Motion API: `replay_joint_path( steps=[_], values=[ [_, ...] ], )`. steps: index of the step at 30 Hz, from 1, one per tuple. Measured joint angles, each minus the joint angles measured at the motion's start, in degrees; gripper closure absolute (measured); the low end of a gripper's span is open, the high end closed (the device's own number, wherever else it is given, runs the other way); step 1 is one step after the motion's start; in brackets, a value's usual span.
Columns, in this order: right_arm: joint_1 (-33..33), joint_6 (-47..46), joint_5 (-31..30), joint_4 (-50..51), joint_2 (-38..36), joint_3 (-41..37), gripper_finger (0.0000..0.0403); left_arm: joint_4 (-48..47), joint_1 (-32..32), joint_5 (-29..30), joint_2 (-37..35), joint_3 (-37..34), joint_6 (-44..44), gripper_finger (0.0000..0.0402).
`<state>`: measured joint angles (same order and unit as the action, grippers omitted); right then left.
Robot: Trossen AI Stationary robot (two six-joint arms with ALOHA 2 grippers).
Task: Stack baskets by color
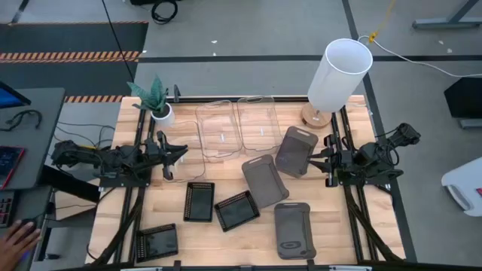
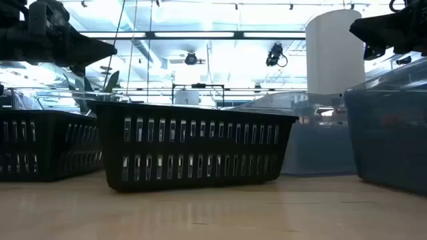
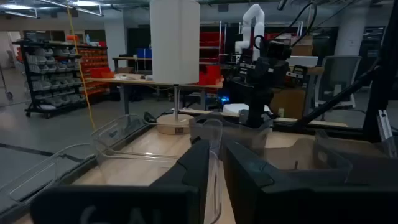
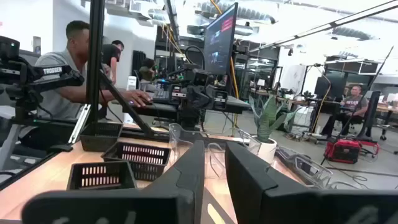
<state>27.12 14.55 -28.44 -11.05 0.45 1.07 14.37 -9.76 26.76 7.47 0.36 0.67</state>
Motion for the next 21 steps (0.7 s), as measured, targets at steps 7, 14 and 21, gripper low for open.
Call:
replay_joint_path(
  steps=[7, 14, 21],
  values=[
    [0.0, 0.0, 0.0, 0.0, 0.0, 0.0, 0.0332, 0.0, 0.0, 0.0, 0.0, 0.0, 0.0, 0.0349],
    [0.0, 0.0, 0.0, 0.0, 0.0, 0.0, 0.0332, 0.0, 0.0, 0.0, 0.0, 0.0, 0.0, 0.0346],
    [0.0, 0.0, 0.0, 0.0, 0.0, 0.0, 0.0332, 0.0, 0.0, 0.0, 0.0, 0.0, 0.0, 0.0349]
  ],
)
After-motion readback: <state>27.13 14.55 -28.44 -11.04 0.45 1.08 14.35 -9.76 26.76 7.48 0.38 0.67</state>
